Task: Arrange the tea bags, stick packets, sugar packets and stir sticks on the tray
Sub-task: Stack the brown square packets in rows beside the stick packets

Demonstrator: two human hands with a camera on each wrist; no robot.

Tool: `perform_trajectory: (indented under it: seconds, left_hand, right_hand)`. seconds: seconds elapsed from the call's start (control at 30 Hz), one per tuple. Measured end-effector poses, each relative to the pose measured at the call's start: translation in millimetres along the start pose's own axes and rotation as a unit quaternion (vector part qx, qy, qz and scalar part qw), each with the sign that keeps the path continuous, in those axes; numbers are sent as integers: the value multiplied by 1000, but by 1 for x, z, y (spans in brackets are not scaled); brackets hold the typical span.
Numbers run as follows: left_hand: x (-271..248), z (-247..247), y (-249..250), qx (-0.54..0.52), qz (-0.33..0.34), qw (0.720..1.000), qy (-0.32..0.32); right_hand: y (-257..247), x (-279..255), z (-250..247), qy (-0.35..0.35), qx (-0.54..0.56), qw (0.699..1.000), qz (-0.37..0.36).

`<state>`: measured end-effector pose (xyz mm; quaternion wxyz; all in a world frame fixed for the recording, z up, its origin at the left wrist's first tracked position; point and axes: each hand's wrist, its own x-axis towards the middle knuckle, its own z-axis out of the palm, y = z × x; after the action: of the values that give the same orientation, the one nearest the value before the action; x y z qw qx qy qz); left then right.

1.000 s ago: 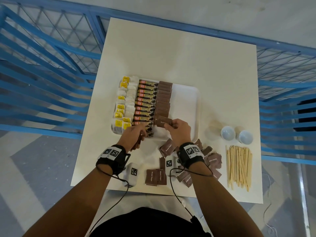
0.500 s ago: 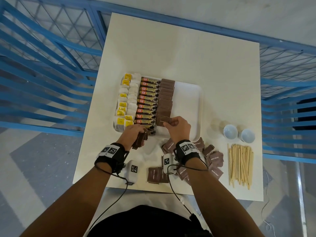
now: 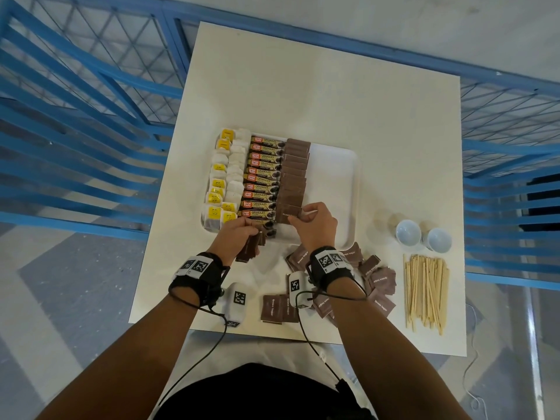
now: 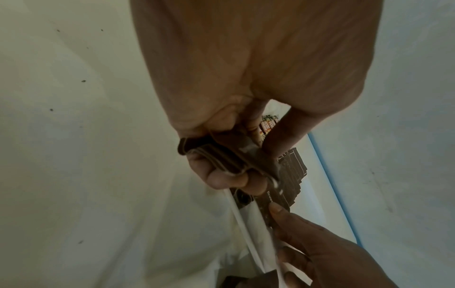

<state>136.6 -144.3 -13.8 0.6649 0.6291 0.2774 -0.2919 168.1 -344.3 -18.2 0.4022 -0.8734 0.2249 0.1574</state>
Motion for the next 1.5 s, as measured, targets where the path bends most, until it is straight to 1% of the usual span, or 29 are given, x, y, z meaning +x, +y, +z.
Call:
perform_trajectory:
  seconds: [0.1, 0.17, 0.23, 0.27, 0.33, 0.4, 0.47, 0.5, 0.57, 0.63, 0.73, 0.8, 1.0, 1.07, 1.2, 1.27, 1.3, 1.37, 1.43, 1.5]
  left_hand:
    - [0, 1, -4, 10, 13, 1000, -2]
    - [-1, 2, -4, 13, 22, 1000, -1]
    - [-1, 4, -1, 20, 33, 999, 6]
    - [0, 5, 0, 23, 38, 999, 10]
    - [0, 7, 1, 21, 49, 998, 16]
    - [1, 9, 1, 20, 60, 998, 19]
    - [2, 11, 1, 23, 61, 998, 23]
    - [2, 12, 1, 21, 63, 998, 23]
    - [0, 15, 2, 12, 67, 997, 19]
    - [-2, 17, 3, 3, 64, 998, 18]
    - [-3, 18, 3, -8, 40, 999, 28]
    - [-3, 17, 2, -13, 41, 999, 29]
    - [-2, 14, -2, -11, 60, 998, 33]
    - [-2, 13, -3, 0, 65, 997, 30]
    - [-3, 10, -5, 27, 67, 997, 23]
    - [-3, 11, -5, 39, 66, 997, 25]
    - [-2, 11, -5, 43, 66, 997, 27]
    - [-2, 11, -6, 38, 63, 997, 37]
    - [-3, 9, -6, 31, 60, 997, 43]
    - [-4, 7, -6, 33, 59, 997, 43]
  right_hand:
    - [-1, -1, -1, 6, 0, 1000, 1]
    - [0, -3, -2, 25, 2, 1000, -1]
    - [2, -7, -2, 35, 10, 999, -18]
    - [3, -9, -2, 29, 13, 999, -36]
    - [1, -13, -3, -15, 11, 997, -80]
    - [-5, -17, -5, -97, 17, 990, -102]
    - [-9, -20, -6, -171, 24, 979, -108]
    - [-11, -21, -6, -189, 20, 975, -116]
    - [-11, -22, -5, -200, 18, 971, -128]
    - [-11, -22, -4, -193, 48, 973, -116]
    - [-11, -21, -6, -158, 110, 978, -83]
    - [-10, -20, -7, -145, 143, 977, -64]
    - [-8, -22, -11, -143, 157, 976, -50]
    - [-7, -20, -10, -151, 142, 977, -48]
    - [0, -13, -8, -161, 18, 981, -107]
    - [2, -12, -11, -156, -1, 982, -107]
    - [4, -10, -12, -143, 9, 985, -94]
    - [7, -7, -16, -93, 33, 994, -55]
    - [12, -4, -17, -48, 31, 998, -31]
    - [13, -3, -17, -33, 13, 999, -23]
